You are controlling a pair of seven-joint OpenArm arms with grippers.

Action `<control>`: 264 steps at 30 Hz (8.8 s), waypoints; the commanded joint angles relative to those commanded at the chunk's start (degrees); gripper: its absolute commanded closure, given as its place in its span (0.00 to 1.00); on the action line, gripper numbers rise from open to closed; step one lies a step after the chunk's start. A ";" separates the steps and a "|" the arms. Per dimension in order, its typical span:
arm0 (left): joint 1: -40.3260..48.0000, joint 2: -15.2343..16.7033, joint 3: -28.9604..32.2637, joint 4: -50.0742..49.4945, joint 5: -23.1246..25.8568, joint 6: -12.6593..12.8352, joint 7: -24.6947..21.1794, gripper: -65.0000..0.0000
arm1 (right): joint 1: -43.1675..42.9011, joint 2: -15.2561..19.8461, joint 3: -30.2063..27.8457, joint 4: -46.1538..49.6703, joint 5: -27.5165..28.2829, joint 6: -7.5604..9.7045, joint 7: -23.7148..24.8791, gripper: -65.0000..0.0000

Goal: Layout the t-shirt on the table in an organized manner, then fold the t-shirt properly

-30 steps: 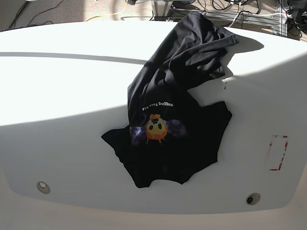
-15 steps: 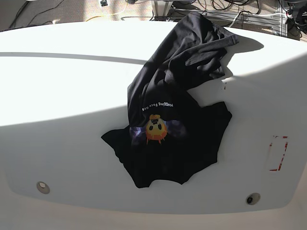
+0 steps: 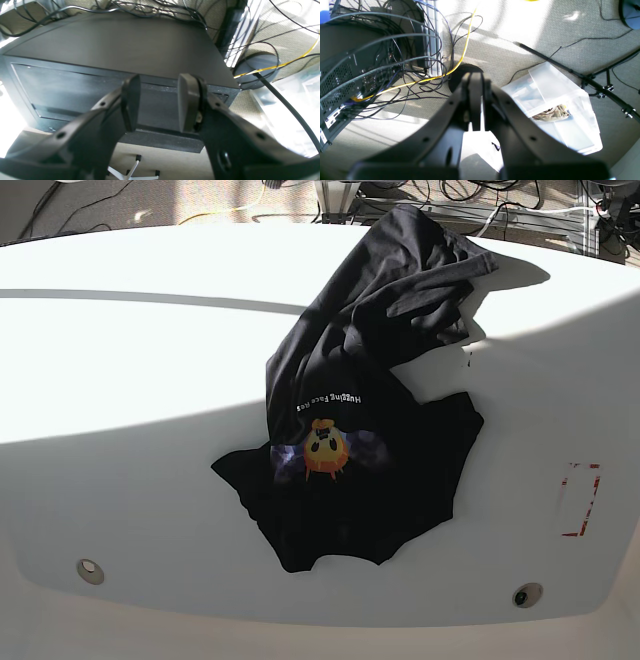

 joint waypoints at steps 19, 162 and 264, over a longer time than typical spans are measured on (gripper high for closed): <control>2.99 -0.09 -2.37 1.05 -0.26 -0.18 -7.65 0.65 | -8.18 0.44 0.09 6.77 7.38 0.00 3.25 1.00; 1.05 13.01 -17.23 74.20 -6.42 -33.54 17.67 0.40 | 7.56 -3.78 -23.12 69.19 24.09 4.57 -21.19 0.34; 0.70 -1.93 -27.52 63.38 7.12 -33.54 30.33 1.00 | 54.86 -3.87 -12.48 19.08 24.18 10.73 -27.25 0.33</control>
